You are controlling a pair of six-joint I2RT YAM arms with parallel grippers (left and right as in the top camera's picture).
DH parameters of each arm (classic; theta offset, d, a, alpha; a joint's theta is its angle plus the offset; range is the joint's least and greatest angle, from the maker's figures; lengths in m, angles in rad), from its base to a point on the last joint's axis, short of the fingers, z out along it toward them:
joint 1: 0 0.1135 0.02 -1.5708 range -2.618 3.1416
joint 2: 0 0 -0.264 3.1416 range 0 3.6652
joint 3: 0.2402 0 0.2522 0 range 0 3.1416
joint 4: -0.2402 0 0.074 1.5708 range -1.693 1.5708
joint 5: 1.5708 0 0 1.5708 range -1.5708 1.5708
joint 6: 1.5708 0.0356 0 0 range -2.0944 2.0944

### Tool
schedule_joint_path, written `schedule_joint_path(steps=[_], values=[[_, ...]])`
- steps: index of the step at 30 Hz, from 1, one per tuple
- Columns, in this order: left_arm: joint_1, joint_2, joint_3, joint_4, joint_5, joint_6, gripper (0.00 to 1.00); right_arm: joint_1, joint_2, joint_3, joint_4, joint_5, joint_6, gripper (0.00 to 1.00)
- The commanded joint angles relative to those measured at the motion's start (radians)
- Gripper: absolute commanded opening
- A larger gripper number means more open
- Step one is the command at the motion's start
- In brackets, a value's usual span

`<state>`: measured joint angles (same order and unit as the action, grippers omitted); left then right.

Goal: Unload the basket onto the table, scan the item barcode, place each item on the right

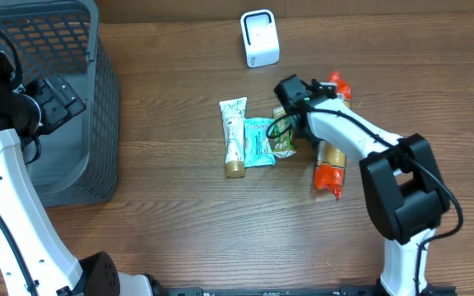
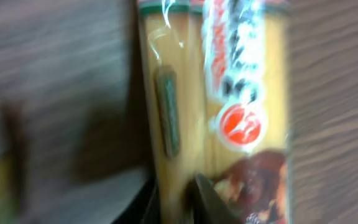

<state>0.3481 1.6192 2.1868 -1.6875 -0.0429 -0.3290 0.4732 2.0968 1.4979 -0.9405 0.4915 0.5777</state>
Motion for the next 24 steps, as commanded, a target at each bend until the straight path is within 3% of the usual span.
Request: schedule_joint_path(steps=[1,2,4,5,9,12,17,21,24], values=[[-0.002,0.004,0.006,-0.002,-0.013,0.019,1.0,-0.003,0.018,0.171,-0.104,-0.14,0.005,0.24],[-0.002,0.004,0.006,-0.002,-0.013,0.019,1.0,-0.014,0.018,0.238,-0.156,-0.153,-0.011,0.42],[-0.002,0.004,0.006,-0.002,-0.013,0.019,1.0,-0.046,0.018,0.372,-0.26,-0.175,-0.019,0.9],[-0.002,0.004,0.006,-0.002,-0.013,0.019,1.0,-0.069,0.018,0.434,-0.303,-0.198,-0.045,0.98],[-0.002,0.004,0.006,-0.002,-0.012,0.019,1.0,-0.176,0.018,0.602,-0.429,-0.335,-0.187,1.0],[-0.002,0.004,0.006,-0.002,-0.013,0.019,1.0,-0.296,0.021,0.614,-0.494,-0.542,-0.393,1.0],[-0.002,0.004,0.006,-0.002,-0.013,0.019,1.0,-0.38,0.025,0.47,-0.491,-0.802,-0.536,1.0],[-0.002,0.004,0.006,-0.002,-0.012,0.019,1.0,-0.376,0.025,0.311,-0.41,-0.793,-0.582,1.0],[-0.002,0.004,0.006,-0.002,-0.013,0.019,1.0,-0.366,0.025,0.162,-0.256,-0.782,-0.554,1.0]])
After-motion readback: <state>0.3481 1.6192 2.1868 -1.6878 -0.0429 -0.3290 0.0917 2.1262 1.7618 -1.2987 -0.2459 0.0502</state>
